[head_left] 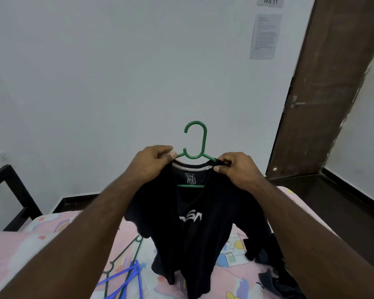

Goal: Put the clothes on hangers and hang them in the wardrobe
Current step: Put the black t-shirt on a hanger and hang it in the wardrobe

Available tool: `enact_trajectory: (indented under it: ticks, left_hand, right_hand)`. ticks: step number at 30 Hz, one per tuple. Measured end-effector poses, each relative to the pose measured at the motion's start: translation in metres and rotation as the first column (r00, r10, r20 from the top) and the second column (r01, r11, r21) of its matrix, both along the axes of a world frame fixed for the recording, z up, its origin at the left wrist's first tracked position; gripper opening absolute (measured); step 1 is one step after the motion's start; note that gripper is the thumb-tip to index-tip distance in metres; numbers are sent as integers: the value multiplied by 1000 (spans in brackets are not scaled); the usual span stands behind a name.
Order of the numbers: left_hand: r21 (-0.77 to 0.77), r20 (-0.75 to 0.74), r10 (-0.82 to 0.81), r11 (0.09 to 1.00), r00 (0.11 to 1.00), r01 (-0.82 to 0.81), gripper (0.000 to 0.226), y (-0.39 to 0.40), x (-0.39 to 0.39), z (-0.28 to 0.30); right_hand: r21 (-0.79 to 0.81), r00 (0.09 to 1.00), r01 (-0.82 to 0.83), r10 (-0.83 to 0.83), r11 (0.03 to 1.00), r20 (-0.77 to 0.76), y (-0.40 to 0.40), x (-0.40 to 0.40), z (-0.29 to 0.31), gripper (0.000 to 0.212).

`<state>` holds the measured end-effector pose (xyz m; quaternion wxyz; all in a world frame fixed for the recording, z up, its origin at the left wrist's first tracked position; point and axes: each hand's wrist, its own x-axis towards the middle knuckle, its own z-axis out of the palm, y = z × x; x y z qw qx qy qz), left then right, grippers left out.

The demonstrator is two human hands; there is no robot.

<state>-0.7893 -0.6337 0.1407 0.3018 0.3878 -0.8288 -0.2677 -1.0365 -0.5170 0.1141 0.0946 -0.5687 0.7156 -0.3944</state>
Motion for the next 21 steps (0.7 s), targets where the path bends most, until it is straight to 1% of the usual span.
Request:
enact_trajectory:
  ticks: [2,3,6,8,12,15,17,18,19,21]
  left_hand:
    - [41,10,7,999,1000,-7,34,-5,12,-2]
    - [50,27,0,999,1000,-1,31,-5,16,-3]
    - [37,165,-49,998,985,43,20,-4,21,-9]
    - [35,193,-39,999,980,33,14,-2,20,-16]
    - [1,123,-16,1000,992,16,10,7,10,-23]
    - [-81,86,-21,996,996,28,10,13,1,-18]
    - [-115,46,14,993,999,-8,11,12,2,-12]
    - [-123,14,38,992,999,-36,11,9,5,-8]
    - [-130,-22,63,989,998,-65,11,8,8,-6]
    - [-178,-114,118,974,986,-137,10,6,13,-2]
  right_hand:
    - [10,1000,22,-22,1000,6,2,-5,-3,4]
    - [17,1000,31,-31,999,2,4,-6,-5,5]
    - [19,999,48,-48,999,12,5,-5,-8,6]
    - [21,999,49,-49,999,18,4,-4,-7,7]
    - [53,1000,-8,9,999,-14,3,3,-3,9]
    - [-6,998,-55,55,998,17,0,11,8,10]
    - [-56,996,-49,53,997,75,1,8,14,9]
    - [-61,995,-47,52,997,86,3,5,17,15]
    - [-46,997,-48,51,998,66,5,1,18,21]
    - [-14,999,-41,41,999,-32,8,-4,21,22]
